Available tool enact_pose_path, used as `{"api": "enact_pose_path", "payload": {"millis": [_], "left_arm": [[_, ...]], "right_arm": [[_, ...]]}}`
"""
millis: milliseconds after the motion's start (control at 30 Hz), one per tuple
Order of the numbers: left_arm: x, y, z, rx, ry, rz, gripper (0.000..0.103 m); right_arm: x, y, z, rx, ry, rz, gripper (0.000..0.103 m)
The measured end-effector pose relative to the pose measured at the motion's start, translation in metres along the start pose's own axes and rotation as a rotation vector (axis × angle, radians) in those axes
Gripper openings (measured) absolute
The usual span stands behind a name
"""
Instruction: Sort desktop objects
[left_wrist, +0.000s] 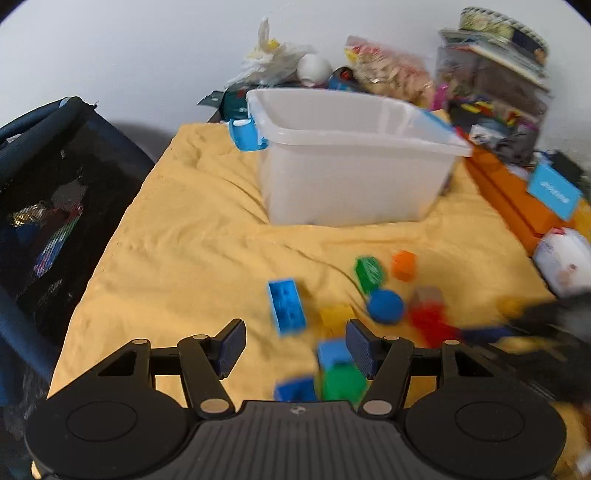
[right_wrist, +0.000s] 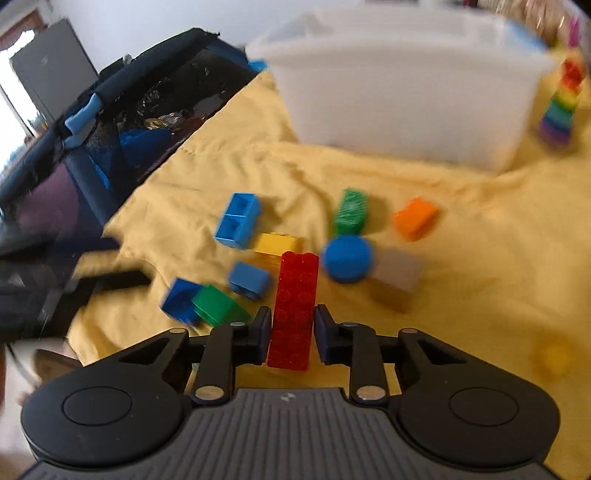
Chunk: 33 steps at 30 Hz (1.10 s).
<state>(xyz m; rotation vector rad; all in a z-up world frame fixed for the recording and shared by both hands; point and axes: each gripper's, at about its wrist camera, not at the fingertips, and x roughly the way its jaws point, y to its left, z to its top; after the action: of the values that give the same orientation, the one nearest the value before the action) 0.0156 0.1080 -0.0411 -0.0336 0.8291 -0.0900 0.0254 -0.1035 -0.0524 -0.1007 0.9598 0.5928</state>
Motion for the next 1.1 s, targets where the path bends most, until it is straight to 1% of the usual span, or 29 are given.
{"api": "enact_pose_path", "payload": {"millis": [67, 167, 233, 267, 300, 367, 433, 500, 533, 600, 633, 700, 733, 767, 800, 833, 867, 900, 933, 967, 1000, 1033, 1100], "left_arm": [[0.021, -0.005, 0.010, -0.014, 0.017, 0.014, 0.064], [0.053, -0.013, 0.015, -0.005, 0.062, 0.038, 0.063], [0.077, -0.015, 0.012, 0.023, 0.120, 0.079, 0.042], [0.085, -0.013, 0.008, 0.025, 0.136, 0.101, 0.028], [0.086, -0.007, 0.006, -0.010, 0.126, 0.081, 0.027], [0.079, 0.001, 0.005, -0.064, 0.109, 0.024, 0.027], [0.062, -0.003, 0.007, -0.029, 0.078, -0.006, 0.027], [0.039, -0.017, 0.010, 0.022, 0.051, -0.083, 0.027], [0.028, -0.029, 0.010, 0.045, 0.057, -0.138, 0.027], [0.017, -0.059, 0.006, 0.099, 0.110, -0.287, 0.027], [0.016, -0.075, 0.003, 0.128, 0.133, -0.342, 0.027], [0.021, -0.102, -0.006, 0.186, 0.178, -0.397, 0.027], [0.026, -0.114, -0.012, 0.197, 0.205, -0.421, 0.027], [0.031, -0.122, -0.017, 0.192, 0.232, -0.441, 0.027], [0.037, -0.130, -0.023, 0.171, 0.272, -0.480, 0.027], [0.043, -0.135, -0.029, 0.150, 0.286, -0.511, 0.027], [0.048, -0.137, -0.034, 0.134, 0.283, -0.531, 0.029], [0.054, -0.138, -0.040, 0.117, 0.298, -0.542, 0.035], [0.060, -0.138, -0.044, 0.090, 0.332, -0.529, 0.037], [0.062, -0.137, -0.047, 0.060, 0.349, -0.499, 0.038], [0.061, -0.132, -0.050, 0.040, 0.325, -0.462, 0.038], [0.058, -0.129, -0.049, 0.044, 0.285, -0.421, 0.038], [0.045, -0.128, -0.047, 0.128, 0.206, -0.256, 0.038]], "right_arm": [[-0.018, -0.013, -0.013, -0.011, -0.006, -0.045, 0.028], [-0.029, -0.039, -0.034, 0.067, 0.019, -0.082, 0.028], [-0.032, -0.052, -0.046, 0.130, 0.034, -0.104, 0.028], [-0.034, -0.058, -0.052, 0.161, 0.038, -0.111, 0.028], [-0.037, -0.062, -0.056, 0.187, 0.035, -0.115, 0.028], [-0.044, -0.068, -0.061, 0.203, 0.020, -0.131, 0.028], [-0.048, -0.071, -0.063, 0.197, 0.011, -0.144, 0.028], [-0.048, -0.077, -0.066, 0.197, 0.015, -0.149, 0.028], [-0.048, -0.079, -0.067, 0.198, 0.019, -0.151, 0.028], [-0.047, -0.084, -0.069, 0.201, 0.021, -0.141, 0.028], [-0.047, -0.087, -0.070, 0.199, 0.019, -0.132, 0.028], [-0.045, -0.086, -0.067, 0.164, 0.021, -0.130, 0.028], [-0.045, -0.084, -0.065, 0.138, 0.021, -0.133, 0.028], [-0.043, -0.082, -0.062, 0.106, 0.021, -0.134, 0.028], [-0.042, -0.079, -0.061, 0.085, 0.022, -0.132, 0.028], [-0.040, -0.077, -0.059, 0.070, 0.028, -0.126, 0.028], [-0.038, -0.077, -0.058, 0.060, 0.037, -0.120, 0.029], [-0.036, -0.077, -0.057, 0.051, 0.041, -0.115, 0.029], [-0.035, -0.077, -0.057, 0.043, 0.043, -0.108, 0.030], [-0.034, -0.078, -0.057, 0.039, 0.045, -0.102, 0.030], [-0.034, -0.079, -0.057, 0.036, 0.049, -0.097, 0.030], [-0.033, -0.081, -0.058, 0.035, 0.050, -0.092, 0.030], [-0.034, -0.083, -0.058, 0.034, 0.049, -0.086, 0.030]]}}
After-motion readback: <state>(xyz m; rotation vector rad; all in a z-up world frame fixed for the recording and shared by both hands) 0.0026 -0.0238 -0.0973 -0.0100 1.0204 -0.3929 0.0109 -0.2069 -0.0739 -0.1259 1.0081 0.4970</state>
